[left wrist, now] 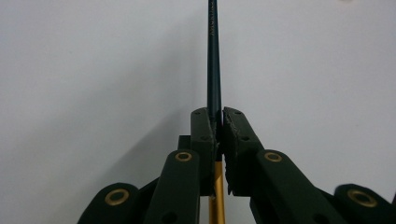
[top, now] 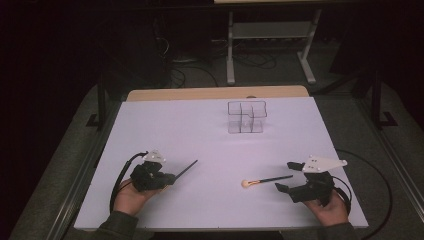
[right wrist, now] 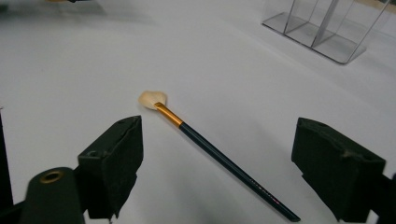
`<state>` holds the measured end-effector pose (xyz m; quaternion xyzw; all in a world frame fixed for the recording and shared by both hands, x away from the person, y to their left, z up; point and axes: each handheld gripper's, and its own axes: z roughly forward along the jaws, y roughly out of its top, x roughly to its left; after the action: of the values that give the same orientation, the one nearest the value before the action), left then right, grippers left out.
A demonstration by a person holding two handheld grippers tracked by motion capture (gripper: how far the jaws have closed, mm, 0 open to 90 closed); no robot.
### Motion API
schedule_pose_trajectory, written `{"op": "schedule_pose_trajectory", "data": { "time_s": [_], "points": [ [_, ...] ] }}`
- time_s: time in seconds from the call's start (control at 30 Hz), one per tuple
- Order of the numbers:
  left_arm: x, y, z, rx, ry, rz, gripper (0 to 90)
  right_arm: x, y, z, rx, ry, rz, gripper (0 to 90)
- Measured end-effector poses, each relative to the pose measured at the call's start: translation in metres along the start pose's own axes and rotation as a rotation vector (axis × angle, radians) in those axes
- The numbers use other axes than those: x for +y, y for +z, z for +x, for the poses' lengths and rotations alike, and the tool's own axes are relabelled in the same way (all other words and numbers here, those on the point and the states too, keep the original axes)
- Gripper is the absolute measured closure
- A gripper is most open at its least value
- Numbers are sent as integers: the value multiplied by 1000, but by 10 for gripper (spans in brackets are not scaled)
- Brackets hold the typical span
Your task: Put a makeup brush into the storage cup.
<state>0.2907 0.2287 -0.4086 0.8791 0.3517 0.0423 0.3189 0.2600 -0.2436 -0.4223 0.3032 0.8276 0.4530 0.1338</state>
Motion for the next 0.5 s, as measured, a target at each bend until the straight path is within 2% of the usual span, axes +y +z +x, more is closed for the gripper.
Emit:
{"op": "schedule_pose_trajectory", "data": {
  "time_s": [0.23,0.27,0.3,0.37,0.43,0.5],
  "points": [
    [3,-3,-3,-23,26,-10,832,0,2,1,12,-8,11,166],
    [3,-3,-4,-27,20,-17,832,0,2,1,13,-9,11,166],
    [3,-4,-4,-28,33,-14,832,0,2,1,14,-10,11,166],
    [4,-3,-7,-36,17,-27,832,0,2,1,18,-13,11,165],
    [5,-4,-7,-42,39,-18,832,1,3,1,24,-14,11,164],
    [5,-4,-9,-51,43,-20,832,1,4,2,31,-20,21,164]
  ]
}}
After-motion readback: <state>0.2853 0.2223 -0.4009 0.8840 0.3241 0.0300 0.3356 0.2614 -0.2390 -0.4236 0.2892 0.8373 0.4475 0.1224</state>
